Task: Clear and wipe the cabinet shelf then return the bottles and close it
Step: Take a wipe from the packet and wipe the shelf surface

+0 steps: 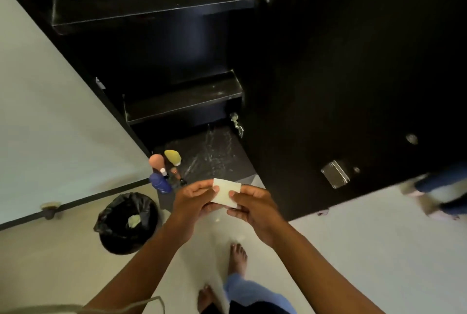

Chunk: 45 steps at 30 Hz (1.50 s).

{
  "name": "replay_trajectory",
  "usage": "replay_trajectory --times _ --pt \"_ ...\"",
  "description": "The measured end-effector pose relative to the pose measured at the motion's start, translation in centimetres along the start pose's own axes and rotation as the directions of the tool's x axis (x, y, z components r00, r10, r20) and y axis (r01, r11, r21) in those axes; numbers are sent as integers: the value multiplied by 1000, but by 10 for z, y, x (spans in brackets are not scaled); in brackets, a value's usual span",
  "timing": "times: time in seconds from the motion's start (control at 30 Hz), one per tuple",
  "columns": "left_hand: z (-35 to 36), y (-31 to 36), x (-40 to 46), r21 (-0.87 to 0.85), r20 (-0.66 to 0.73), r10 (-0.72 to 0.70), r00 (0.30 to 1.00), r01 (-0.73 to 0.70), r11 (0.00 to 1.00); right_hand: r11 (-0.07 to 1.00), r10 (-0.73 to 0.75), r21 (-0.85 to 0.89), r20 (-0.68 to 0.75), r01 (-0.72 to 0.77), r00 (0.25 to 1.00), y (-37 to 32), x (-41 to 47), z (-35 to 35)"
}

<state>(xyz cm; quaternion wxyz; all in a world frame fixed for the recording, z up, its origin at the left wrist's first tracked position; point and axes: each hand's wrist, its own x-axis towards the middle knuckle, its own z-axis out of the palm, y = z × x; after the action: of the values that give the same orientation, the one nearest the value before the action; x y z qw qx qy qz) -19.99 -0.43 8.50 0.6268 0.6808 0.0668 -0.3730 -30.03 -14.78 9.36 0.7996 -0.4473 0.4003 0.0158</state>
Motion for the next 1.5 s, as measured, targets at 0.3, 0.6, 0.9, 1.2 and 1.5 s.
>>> replay_trajectory --times 0.3,0.6,0.9,1.2,1.5 --pt "7 -20 61 455 -159 147 976 -59 889 1000 -19 -12 -304 16 953 5 132 2" --pt "28 -62 143 941 87 278 957 -171 294 816 -410 -553 -347 169 844 6 247 28" --pt "20 -102 192 957 132 356 925 -213 199 -145 -753 -932 322 331 575 14 307 19" --pt "13 -126 199 946 107 447 888 -229 229 -226 -653 -936 351 269 671 48 287 -3" --pt "13 -145 199 948 97 539 836 -243 207 -301 -578 -927 365 225 729 56 302 -6"
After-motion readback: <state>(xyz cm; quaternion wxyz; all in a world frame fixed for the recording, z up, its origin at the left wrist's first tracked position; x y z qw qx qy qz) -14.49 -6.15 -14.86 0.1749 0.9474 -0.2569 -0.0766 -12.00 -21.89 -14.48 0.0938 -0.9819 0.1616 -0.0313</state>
